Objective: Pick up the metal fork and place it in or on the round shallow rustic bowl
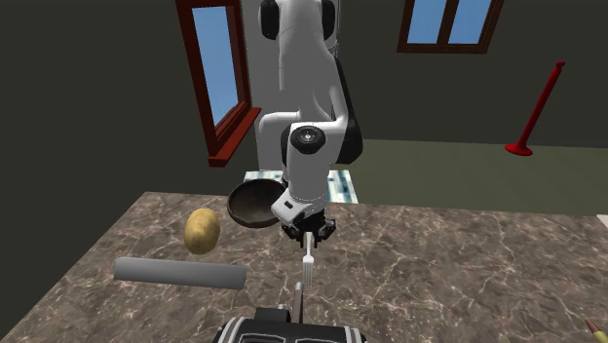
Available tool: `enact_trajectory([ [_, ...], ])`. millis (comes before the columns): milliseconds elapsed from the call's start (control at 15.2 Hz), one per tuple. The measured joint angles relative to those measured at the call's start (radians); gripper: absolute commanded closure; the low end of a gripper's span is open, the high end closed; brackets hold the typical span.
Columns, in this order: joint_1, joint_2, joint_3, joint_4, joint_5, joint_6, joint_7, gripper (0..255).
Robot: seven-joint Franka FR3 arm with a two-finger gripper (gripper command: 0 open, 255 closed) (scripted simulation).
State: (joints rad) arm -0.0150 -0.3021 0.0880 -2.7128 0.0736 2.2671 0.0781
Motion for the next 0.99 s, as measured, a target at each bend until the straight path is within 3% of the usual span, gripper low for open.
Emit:
enact_trajectory([
  [990, 0.0, -0.14, -0.008, 0.092, -0.003, -0.232, 0.003, 255],
])
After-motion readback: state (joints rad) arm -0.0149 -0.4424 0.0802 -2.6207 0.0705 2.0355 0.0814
